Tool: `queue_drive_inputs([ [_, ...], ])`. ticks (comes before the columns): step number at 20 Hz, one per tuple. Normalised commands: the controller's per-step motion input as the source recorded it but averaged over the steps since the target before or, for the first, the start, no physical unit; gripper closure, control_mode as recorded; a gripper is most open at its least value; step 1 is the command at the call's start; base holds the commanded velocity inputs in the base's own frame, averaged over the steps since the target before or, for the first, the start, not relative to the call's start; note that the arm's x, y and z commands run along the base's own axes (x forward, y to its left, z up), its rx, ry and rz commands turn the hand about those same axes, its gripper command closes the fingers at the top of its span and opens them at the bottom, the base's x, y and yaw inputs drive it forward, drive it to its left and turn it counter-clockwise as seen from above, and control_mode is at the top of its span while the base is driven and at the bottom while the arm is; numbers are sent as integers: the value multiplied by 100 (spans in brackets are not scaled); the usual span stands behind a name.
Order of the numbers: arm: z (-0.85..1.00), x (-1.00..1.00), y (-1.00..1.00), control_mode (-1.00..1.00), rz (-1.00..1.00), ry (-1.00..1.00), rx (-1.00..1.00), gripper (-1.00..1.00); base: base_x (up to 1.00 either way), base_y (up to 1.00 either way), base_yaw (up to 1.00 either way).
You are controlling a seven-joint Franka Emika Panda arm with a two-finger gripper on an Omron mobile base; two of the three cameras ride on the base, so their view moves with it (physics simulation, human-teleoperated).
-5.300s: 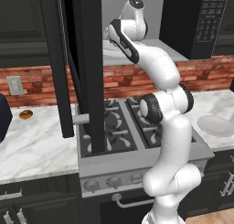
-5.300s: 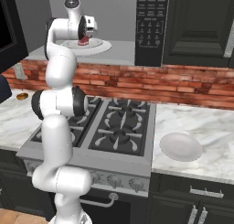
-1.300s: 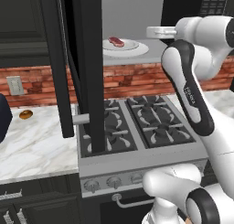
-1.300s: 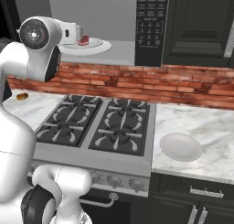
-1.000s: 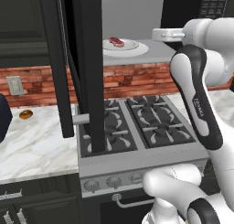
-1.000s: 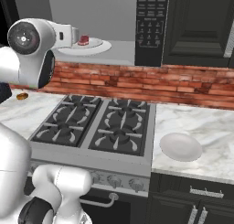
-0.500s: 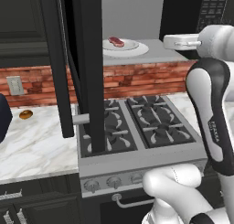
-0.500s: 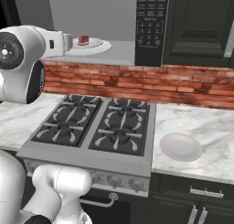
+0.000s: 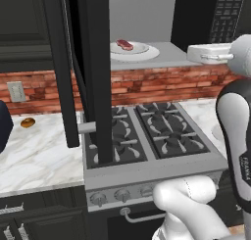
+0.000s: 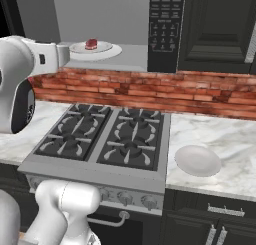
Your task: Pick the steak from the counter and place it in the microwave. Then turn on the microwave.
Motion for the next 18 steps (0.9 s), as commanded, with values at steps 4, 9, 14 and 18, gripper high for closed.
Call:
queue_drive_inputs([
  [4,0,-43,-2,-100,0,0,2,-100,0,0,0],
  [9,0,-42,-3,-100,0,0,0,-100,0,0,0],
  [14,0,-31,-4,-100,5,-4,-3,-100,0,0,0],
  [18,0,-31,-11,-100,21,-14,-8,-100,0,0,0],
])
